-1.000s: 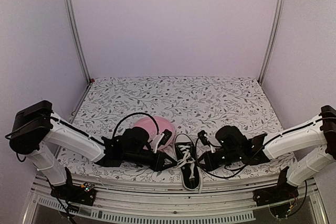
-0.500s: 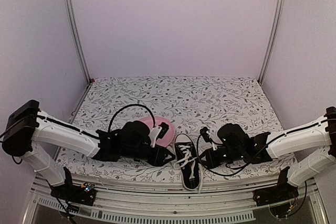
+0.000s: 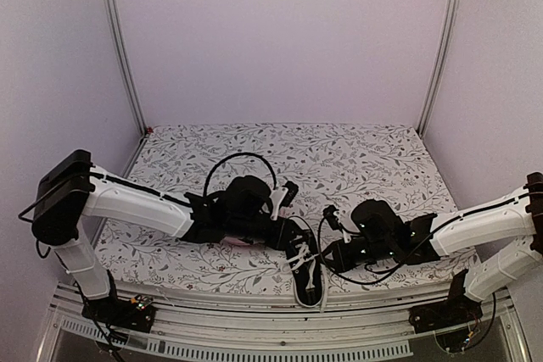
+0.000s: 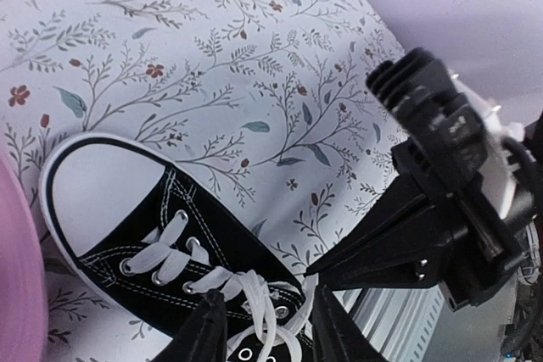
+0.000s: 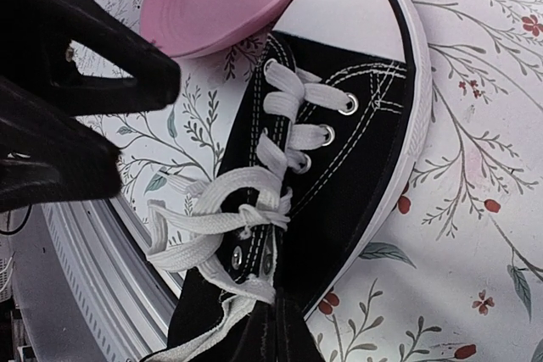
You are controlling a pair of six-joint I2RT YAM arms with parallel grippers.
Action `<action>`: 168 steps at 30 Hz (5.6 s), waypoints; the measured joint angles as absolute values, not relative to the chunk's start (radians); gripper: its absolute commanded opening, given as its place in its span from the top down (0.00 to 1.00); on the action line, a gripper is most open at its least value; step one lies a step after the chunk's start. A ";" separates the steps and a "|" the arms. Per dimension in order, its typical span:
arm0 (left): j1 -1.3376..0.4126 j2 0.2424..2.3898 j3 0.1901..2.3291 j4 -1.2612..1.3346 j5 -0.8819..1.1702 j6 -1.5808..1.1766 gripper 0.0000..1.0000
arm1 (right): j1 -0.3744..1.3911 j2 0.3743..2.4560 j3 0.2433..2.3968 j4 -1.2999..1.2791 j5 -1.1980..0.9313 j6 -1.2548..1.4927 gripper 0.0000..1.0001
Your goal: Tie the shoes
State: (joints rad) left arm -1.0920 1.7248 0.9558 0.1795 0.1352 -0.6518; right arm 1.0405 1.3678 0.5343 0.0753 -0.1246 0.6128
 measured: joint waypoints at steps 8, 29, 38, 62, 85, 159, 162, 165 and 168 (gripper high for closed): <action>-1.091 1.803 0.976 0.175 0.202 -0.659 0.69 | 1.040 1.369 0.534 0.081 -0.125 0.613 0.98; -1.091 1.834 0.970 0.220 0.262 -0.714 1.00 | 1.040 1.375 0.567 0.098 -0.125 0.612 0.98; -1.089 1.793 0.930 0.227 0.216 -0.720 1.00 | 1.040 1.439 0.623 0.114 -0.128 0.601 0.98; -1.079 1.781 0.897 0.320 0.262 -0.775 1.00 | 1.040 1.565 0.656 0.197 -0.134 0.603 0.98; -1.005 1.730 0.854 0.291 0.214 -0.748 0.77 | 1.040 1.559 0.634 0.234 -0.106 0.618 0.98; -1.017 1.932 0.826 0.600 0.494 -0.836 1.00 | 1.044 1.545 0.607 0.212 -0.102 0.627 0.98; -1.017 1.928 0.816 0.617 0.480 -0.841 1.00 | 1.043 1.525 0.599 0.214 -0.099 0.628 0.97; -1.016 1.917 0.795 0.623 0.458 -0.847 1.00 | 1.044 1.494 0.593 0.215 -0.087 0.628 0.90; -1.016 1.908 0.778 0.624 0.442 -0.859 1.00 | 1.044 1.461 0.593 0.215 -0.075 0.625 0.68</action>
State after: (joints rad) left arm -1.0161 1.9079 0.7784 0.6239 0.4416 -0.8585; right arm 1.0435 1.4609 0.5930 0.2146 -0.0750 0.6254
